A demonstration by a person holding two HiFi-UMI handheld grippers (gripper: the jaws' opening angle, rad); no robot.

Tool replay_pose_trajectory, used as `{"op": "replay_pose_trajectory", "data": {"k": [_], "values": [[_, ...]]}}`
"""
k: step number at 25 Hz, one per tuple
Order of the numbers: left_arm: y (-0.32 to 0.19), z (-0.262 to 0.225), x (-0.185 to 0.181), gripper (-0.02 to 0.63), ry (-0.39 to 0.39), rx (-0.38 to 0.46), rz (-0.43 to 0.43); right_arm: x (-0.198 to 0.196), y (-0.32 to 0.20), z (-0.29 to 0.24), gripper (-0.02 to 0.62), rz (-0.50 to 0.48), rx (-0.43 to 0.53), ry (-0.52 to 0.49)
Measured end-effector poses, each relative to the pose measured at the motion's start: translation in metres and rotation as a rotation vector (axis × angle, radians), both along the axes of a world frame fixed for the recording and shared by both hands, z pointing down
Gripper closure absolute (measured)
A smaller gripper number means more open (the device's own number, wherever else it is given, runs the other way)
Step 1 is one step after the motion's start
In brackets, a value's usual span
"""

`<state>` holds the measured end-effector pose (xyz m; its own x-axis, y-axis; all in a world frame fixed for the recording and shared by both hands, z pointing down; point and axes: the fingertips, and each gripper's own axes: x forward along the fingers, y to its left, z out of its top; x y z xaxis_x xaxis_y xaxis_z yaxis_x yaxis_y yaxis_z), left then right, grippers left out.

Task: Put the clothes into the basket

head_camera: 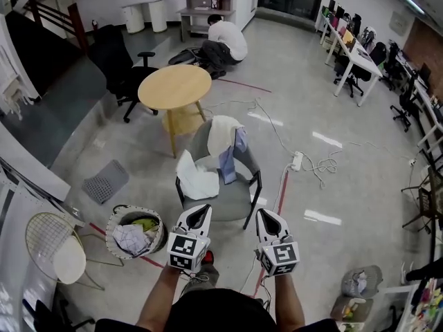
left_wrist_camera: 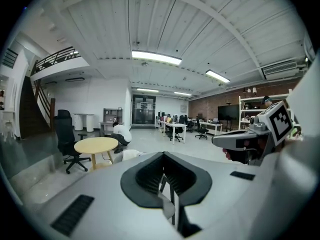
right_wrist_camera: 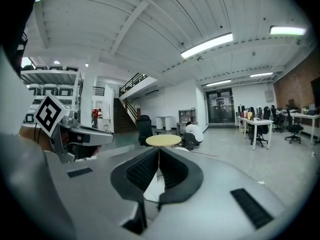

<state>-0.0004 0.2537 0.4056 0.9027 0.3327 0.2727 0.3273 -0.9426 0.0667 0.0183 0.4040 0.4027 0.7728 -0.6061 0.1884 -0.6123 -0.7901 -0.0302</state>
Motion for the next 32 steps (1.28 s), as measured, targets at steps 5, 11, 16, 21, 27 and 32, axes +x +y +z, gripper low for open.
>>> {"op": "replay_pose_trajectory", "data": {"k": [5, 11, 16, 21, 27, 32], "values": [[-0.031, 0.001, 0.037, 0.6, 0.004, -0.012, 0.02, 0.038, -0.031, -0.002, 0.568, 0.011, -0.006, 0.005], [-0.068, 0.003, 0.076, 0.6, 0.01, -0.013, 0.026, 0.077, -0.07, -0.002, 0.568, 0.015, -0.009, 0.017], [-0.096, 0.005, 0.1, 0.6, 0.011, -0.017, 0.015, 0.1, -0.1, 0.0, 0.568, -0.001, -0.017, 0.012], [-0.112, 0.013, 0.113, 0.6, 0.009, -0.054, -0.001, 0.117, -0.115, 0.005, 0.568, -0.011, -0.025, -0.019], [-0.122, 0.027, 0.138, 0.6, -0.016, -0.07, -0.022, 0.148, -0.12, 0.012, 0.568, -0.017, -0.041, -0.039], [-0.122, 0.035, 0.177, 0.6, -0.024, -0.063, -0.038, 0.195, -0.117, 0.024, 0.568, -0.025, -0.043, -0.034]]}}
